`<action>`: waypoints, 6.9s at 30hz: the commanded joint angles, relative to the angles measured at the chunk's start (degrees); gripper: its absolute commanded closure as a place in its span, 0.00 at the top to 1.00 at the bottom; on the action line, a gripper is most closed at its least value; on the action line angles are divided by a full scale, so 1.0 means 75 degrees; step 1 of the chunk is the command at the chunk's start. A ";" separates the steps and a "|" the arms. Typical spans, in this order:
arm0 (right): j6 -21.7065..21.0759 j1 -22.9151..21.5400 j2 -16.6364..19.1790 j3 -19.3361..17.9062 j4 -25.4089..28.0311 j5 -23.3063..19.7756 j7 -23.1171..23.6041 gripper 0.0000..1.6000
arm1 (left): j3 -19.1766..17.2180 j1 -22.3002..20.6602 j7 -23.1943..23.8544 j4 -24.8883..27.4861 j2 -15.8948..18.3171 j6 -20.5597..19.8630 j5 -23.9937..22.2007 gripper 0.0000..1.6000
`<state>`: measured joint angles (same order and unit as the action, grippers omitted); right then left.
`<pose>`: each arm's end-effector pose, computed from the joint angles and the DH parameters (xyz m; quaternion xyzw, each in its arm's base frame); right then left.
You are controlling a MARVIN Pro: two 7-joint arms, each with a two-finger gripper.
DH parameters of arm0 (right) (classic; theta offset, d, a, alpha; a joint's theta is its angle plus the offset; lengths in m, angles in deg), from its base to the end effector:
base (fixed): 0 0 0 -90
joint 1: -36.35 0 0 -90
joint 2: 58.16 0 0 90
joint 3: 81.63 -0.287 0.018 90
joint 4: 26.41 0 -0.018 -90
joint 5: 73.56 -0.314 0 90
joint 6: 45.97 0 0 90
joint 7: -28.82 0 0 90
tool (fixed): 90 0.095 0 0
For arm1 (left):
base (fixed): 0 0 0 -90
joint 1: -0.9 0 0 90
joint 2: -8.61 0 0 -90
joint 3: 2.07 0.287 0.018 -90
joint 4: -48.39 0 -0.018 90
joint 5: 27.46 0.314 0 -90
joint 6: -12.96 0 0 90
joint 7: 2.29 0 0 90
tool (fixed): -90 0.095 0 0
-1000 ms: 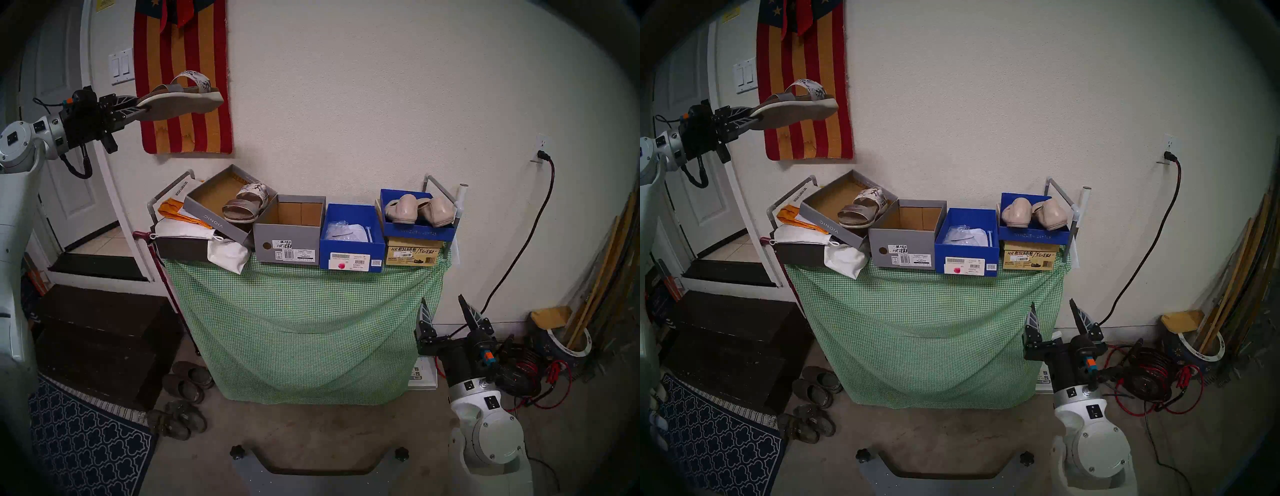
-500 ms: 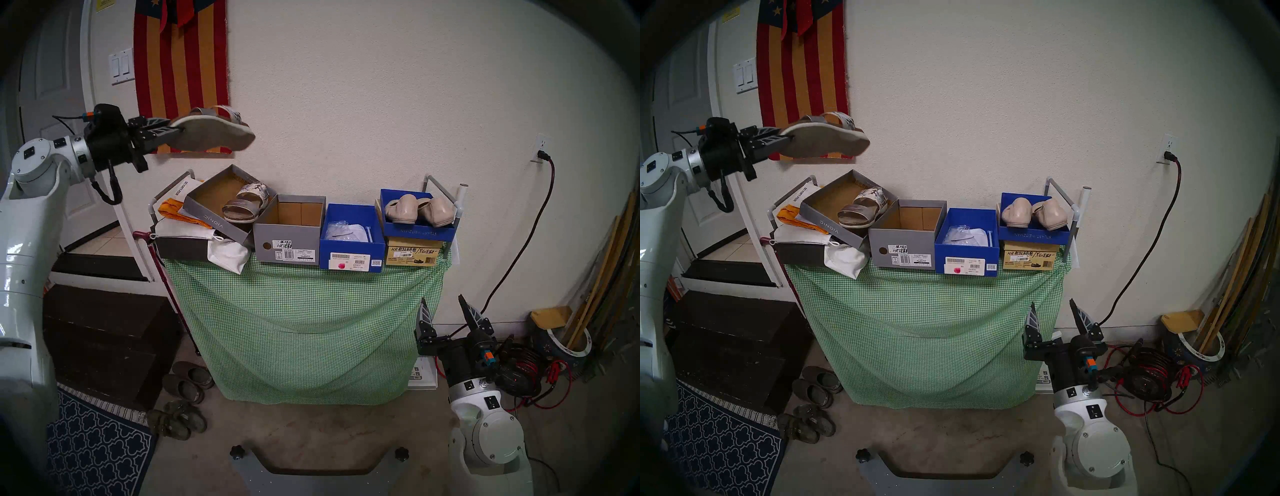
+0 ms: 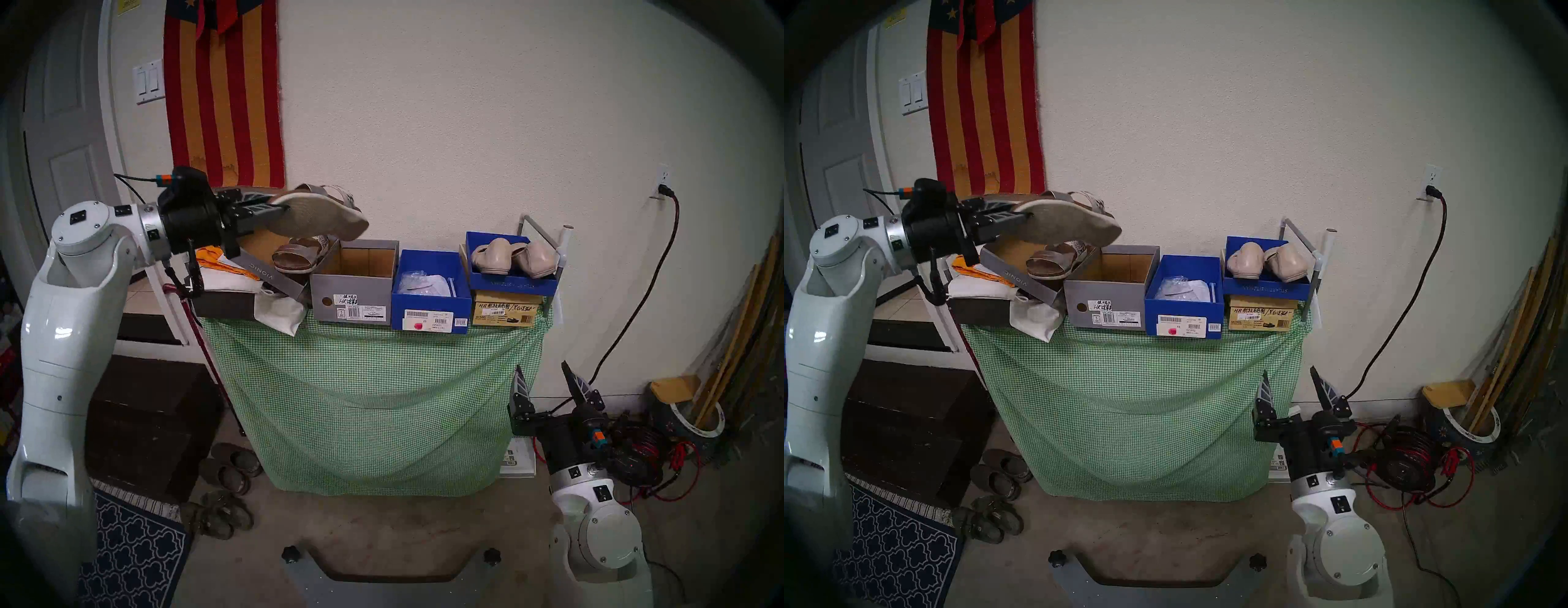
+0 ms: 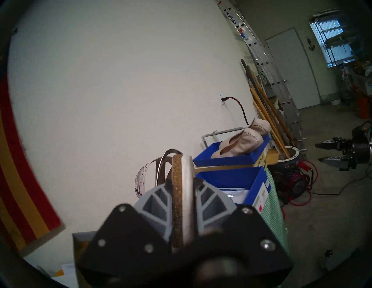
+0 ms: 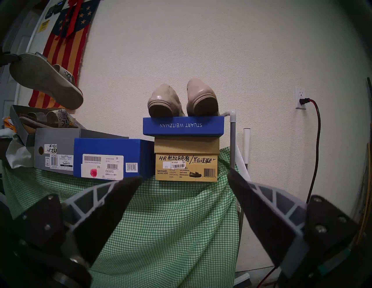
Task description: Put shoes into shoe box
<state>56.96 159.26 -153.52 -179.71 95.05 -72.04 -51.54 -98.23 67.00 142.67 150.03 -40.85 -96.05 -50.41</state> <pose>0.2617 -0.0276 -0.2602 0.6378 0.0211 0.7696 0.0193 0.4271 0.1125 -0.0181 0.5790 -0.4312 0.6773 0.1421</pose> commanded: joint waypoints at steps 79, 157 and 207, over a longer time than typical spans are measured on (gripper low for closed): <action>0.0000 0.0024 -0.0004 0.0002 0.0023 -0.0001 0.0000 1.00 | 0.3738 -0.3989 0.0457 -0.2641 -0.1290 0.2618 0.6037 0.00; 0.0327 0.0194 -0.0168 -0.0408 0.0326 -0.0609 0.0208 1.00 | 0.2519 -0.3422 0.1832 -0.1648 -0.1472 0.0636 0.4756 0.00; 0.0328 0.0179 -0.0238 -0.0443 0.0324 -0.0588 0.0280 1.00 | 0.4591 -0.5663 0.0629 -0.5804 -0.2583 0.2620 0.7172 0.00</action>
<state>59.48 160.75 -155.20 -183.18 97.25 -76.59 -49.33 -64.12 28.76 146.03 109.58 -58.88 -79.02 3.84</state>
